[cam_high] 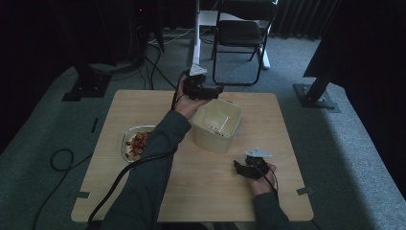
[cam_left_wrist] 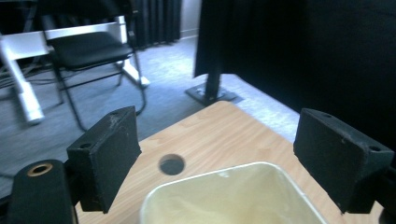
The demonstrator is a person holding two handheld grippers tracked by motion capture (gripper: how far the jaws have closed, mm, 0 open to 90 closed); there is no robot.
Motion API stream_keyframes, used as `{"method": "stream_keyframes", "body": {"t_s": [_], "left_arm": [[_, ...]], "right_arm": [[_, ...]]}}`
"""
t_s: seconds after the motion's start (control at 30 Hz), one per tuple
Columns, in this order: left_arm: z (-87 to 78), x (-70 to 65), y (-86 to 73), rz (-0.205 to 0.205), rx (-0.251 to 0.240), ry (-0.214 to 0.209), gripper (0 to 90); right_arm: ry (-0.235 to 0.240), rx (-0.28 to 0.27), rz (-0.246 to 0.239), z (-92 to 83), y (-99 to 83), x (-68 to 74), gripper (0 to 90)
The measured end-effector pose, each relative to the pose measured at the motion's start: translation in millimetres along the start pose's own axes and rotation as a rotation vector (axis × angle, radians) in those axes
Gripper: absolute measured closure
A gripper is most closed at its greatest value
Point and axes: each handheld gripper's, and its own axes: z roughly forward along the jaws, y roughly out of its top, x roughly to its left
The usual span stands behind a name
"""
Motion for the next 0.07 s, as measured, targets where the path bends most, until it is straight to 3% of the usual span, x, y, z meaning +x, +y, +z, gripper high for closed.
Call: {"method": "stream_keyframes", "body": {"t_s": [0.07], "left_arm": [[-1.4,0.9,0.9,-0.010,-0.003,-0.003,15.2]], "right_arm": [[0.000,0.000,0.000,0.1,0.0,0.0,34.9]]}}
